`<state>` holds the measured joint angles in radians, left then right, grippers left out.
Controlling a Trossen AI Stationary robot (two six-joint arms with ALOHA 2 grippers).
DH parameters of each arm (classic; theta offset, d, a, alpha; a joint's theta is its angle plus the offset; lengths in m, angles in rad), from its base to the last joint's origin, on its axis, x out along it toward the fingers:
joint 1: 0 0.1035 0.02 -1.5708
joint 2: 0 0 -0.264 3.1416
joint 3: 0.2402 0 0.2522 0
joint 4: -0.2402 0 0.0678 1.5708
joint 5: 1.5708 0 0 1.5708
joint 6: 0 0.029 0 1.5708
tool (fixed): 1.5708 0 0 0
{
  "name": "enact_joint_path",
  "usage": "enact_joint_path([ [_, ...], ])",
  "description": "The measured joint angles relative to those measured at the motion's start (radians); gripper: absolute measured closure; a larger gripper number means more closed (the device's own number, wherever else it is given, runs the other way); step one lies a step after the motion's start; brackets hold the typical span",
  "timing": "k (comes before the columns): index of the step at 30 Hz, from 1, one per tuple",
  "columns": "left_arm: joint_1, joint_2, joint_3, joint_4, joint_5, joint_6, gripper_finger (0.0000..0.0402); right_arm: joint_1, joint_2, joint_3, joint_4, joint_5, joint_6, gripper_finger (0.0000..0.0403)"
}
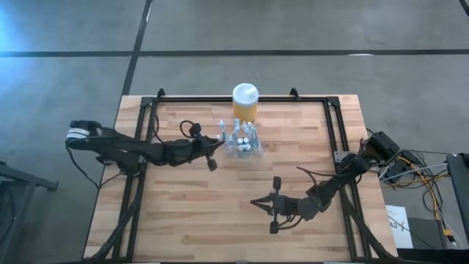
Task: Pick & Place toothbrushing station
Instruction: Put the purple toothbrush into the left of the transparent organizer, then return to Home Position
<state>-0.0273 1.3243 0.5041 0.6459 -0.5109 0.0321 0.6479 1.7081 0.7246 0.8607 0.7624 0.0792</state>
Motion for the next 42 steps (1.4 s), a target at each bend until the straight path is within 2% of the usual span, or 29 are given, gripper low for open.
enact_joint_path([
  [8, 0.002, 0.125, 0.000, 0.054, -0.056, -0.056, 0.0385, 0.000, 0.002, 0.000, -0.012, -0.001, 0.000, 0.0394],
  [18, 0.019, 0.157, 0.001, 0.060, -0.018, -0.087, 0.0379, 0.000, 0.002, 0.000, -0.015, -0.002, 0.005, 0.0394],
  [23, 0.013, 0.101, -0.003, -0.039, 0.032, -0.069, 0.0319, 0.000, 0.002, 0.000, -0.017, -0.003, 0.019, 0.0394],
  [28, 0.010, 0.014, -0.002, -0.130, 0.033, -0.049, 0.0255, 0.000, 0.002, 0.000, -0.019, -0.003, 0.019, 0.0394],
  [33, 0.006, -0.071, -0.002, -0.184, 0.039, -0.025, 0.0207, 0.000, 0.002, 0.000, -0.019, -0.003, 0.019, 0.0394],
  [38, -0.003, -0.204, -0.001, -0.377, 0.149, -0.055, 0.0185, 0.002, 0.002, -0.001, -0.019, -0.003, 0.021, 0.0394],
  [42, -0.003, -0.351, -0.003, -0.557, 0.407, -0.029, 0.0184, 0.008, 0.002, -0.001, -0.019, -0.003, 0.023, 0.0394],
])
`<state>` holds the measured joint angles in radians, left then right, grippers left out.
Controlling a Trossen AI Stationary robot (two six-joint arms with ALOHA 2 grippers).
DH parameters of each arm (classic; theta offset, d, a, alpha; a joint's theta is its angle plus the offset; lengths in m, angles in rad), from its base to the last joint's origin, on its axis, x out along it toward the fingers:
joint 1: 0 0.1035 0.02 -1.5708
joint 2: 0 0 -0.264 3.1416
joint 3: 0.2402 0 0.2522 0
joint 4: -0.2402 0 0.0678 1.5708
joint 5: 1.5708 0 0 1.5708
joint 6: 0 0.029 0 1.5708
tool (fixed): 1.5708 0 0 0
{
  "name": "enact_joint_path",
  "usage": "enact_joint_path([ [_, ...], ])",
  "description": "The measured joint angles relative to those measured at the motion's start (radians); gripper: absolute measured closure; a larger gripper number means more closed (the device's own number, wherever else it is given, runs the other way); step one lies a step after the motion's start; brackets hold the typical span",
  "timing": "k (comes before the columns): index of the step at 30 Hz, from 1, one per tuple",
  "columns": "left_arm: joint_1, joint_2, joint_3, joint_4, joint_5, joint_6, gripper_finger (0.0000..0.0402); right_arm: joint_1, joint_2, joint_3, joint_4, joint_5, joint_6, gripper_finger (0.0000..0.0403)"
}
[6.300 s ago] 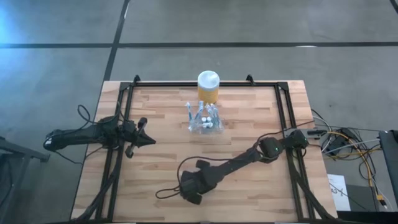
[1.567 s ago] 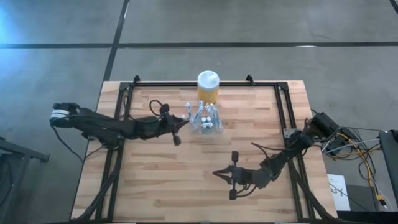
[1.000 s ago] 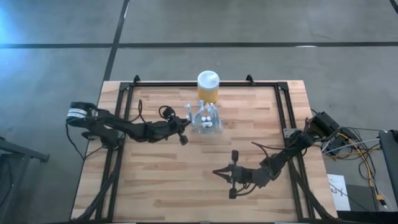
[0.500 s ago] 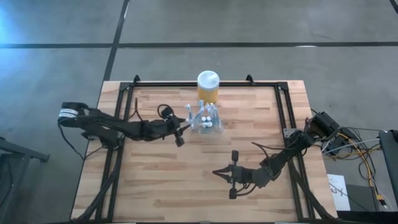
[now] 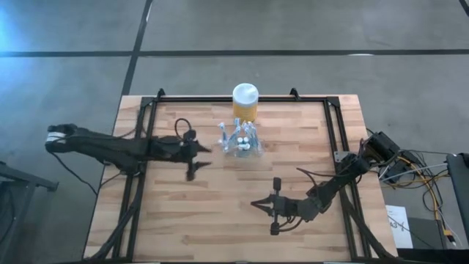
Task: Pick & Place toothbrushing station
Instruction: Return to Home Position
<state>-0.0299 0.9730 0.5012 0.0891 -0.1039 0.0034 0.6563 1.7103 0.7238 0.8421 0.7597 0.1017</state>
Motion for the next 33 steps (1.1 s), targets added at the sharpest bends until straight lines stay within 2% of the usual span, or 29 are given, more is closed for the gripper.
enact_joint_path([
  [2, -0.001, -0.079, 0.000, -0.076, 0.129, 0.040, 0.0186, 0.004, 0.000, -0.001, 0.000, -0.001, 0.001, 0.0394],
  [4, -0.001, -0.152, 0.000, -0.138, 0.199, 0.054, 0.0191, 0.006, 0.000, -0.001, 0.000, -0.001, 0.003, 0.0394],
  [7, 0.000, -0.254, -0.006, -0.198, 0.201, 0.071, 0.0205, 0.007, -0.004, -0.002, 0.001, -0.001, 0.001, 0.0394],
  [9, 0.000, -0.318, -0.018, -0.204, 0.201, 0.103, 0.0223, -0.003, -0.026, -0.005, -0.002, -0.054, -0.003, 0.0394],
  [11, -0.001, -0.378, -0.025, -0.205, 0.183, 0.122, 0.0248, -0.022, -0.066, -0.012, 0.001, -0.126, 0.013, 0.0394],
  [14, 0.000, -0.459, -0.036, -0.205, 0.111, 0.133, 0.0296, -0.059, -0.145, -0.044, 0.003, -0.173, 0.025, 0.0394],
  [17, 0.001, -0.519, -0.044, -0.202, 0.051, 0.170, 0.0353, -0.116, -0.260, -0.116, -0.001, -0.339, -0.001, 0.0394],
  [19, 0.002, -0.549, -0.046, -0.202, 0.029, 0.169, 0.0387, -0.153, -0.352, -0.170, 0.002, -0.398, 0.017, 0.0394],
  [22, 0.002, -0.578, -0.040, -0.211, -0.028, 0.144, 0.0393, -0.203, -0.484, -0.255, 0.002, -0.402, 0.060, 0.0394],
  [26, 0.004, -0.612, -0.026, -0.251, -0.094, 0.186, 0.0398, -0.227, -0.679, -0.379, 0.000, -0.399, 0.000, 0.0394],
  [33, 0.005, -0.711, -0.032, -0.271, -0.106, 0.190, 0.0399, -0.228, -1.041, -0.596, -0.019, -0.312, -0.067, 0.0394],
])
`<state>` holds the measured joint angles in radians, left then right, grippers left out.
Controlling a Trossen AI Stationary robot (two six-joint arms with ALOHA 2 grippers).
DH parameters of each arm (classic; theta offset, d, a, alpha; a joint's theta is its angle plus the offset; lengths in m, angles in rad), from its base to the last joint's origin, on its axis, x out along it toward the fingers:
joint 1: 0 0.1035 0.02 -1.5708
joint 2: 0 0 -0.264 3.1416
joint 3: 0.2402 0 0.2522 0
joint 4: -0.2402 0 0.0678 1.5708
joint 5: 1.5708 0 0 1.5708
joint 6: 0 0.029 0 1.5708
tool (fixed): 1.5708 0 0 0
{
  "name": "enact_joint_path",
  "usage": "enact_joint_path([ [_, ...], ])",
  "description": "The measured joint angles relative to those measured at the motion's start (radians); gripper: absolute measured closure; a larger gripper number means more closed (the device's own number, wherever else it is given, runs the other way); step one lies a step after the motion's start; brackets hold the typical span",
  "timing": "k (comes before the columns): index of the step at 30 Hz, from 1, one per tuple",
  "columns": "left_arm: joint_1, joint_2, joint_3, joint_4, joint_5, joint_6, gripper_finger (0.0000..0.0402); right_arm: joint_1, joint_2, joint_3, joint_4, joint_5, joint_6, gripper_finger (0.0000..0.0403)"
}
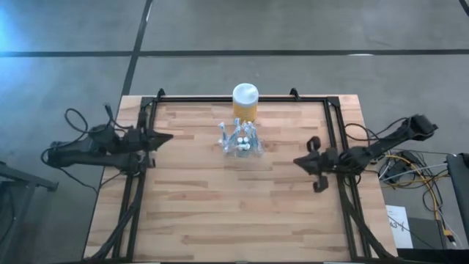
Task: Pick & Place toothbrushing station
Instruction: Return to Home Position
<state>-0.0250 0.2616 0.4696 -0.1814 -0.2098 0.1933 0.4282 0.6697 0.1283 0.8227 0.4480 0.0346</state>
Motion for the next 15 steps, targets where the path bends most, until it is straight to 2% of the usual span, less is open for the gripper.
enact_joint_path([
  [3, 0.002, -0.051, 0.000, -0.001, 0.024, 0.007, 0.0399, -0.001, -0.121, -0.061, -0.048, 0.056, -0.013, 0.0394],
  [7, 0.002, -0.102, -0.028, 0.015, 0.142, 0.002, 0.0399, -0.001, -0.221, -0.120, -0.091, 0.059, -0.028, 0.0394],
  [10, 0.002, -0.135, -0.073, 0.024, 0.146, -0.002, 0.0399, -0.001, -0.269, -0.120, -0.173, 0.071, -0.012, 0.0394],
  [15, 0.002, -0.146, -0.243, 0.237, 0.196, -0.032, 0.0399, -0.001, -0.290, -0.120, -0.229, 0.081, -0.014, 0.0394],
])
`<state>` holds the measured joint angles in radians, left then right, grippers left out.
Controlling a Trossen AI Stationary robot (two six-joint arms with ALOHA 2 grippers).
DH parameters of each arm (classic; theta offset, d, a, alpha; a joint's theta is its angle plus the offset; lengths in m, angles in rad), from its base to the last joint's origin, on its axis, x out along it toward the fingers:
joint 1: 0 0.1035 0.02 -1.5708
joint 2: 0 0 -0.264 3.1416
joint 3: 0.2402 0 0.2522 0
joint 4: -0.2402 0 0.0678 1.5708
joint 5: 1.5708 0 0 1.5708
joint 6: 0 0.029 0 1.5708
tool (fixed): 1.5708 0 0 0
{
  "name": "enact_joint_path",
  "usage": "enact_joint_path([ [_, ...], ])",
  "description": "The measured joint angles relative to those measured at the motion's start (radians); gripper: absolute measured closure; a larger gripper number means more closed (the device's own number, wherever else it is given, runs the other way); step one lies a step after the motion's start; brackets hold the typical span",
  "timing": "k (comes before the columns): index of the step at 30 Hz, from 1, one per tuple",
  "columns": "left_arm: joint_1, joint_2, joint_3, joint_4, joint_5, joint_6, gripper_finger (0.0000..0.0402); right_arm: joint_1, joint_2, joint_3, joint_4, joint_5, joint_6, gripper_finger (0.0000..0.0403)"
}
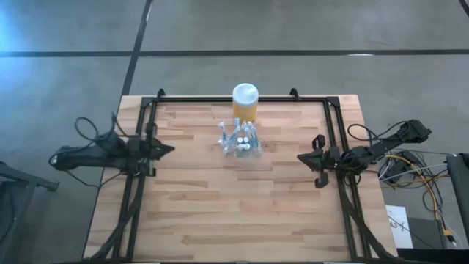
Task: Pick & Place toothbrushing station
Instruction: Return to Home Position
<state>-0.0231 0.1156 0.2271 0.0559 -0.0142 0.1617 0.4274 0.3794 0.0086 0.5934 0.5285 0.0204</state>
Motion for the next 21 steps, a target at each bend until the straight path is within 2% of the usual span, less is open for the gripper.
enact_joint_path([
  [3, 0.001, 0.000, -0.098, 0.075, 0.009, -0.014, 0.0399, 0.000, 0.000, 0.000, 0.013, 0.008, -0.030, 0.0394],
  [8, 0.002, -0.027, -0.210, 0.120, 0.009, -0.067, 0.0399, 0.000, -0.014, 0.000, 0.023, 0.096, -0.058, 0.0394],
  [13, 0.002, -0.071, -0.218, 0.043, -0.024, -0.086, 0.0399, 0.000, -0.098, 0.000, 0.002, 0.051, -0.074, 0.0394],
  [16, 0.002, -0.115, -0.218, 0.043, -0.026, -0.097, 0.0399, 0.000, -0.187, 0.001, -0.105, 0.020, -0.071, 0.0394],
  [21, 0.002, -0.110, -0.218, -0.013, -0.027, -0.075, 0.0399, 0.000, -0.338, 0.000, -0.365, 0.019, 0.017, 0.0394],
])
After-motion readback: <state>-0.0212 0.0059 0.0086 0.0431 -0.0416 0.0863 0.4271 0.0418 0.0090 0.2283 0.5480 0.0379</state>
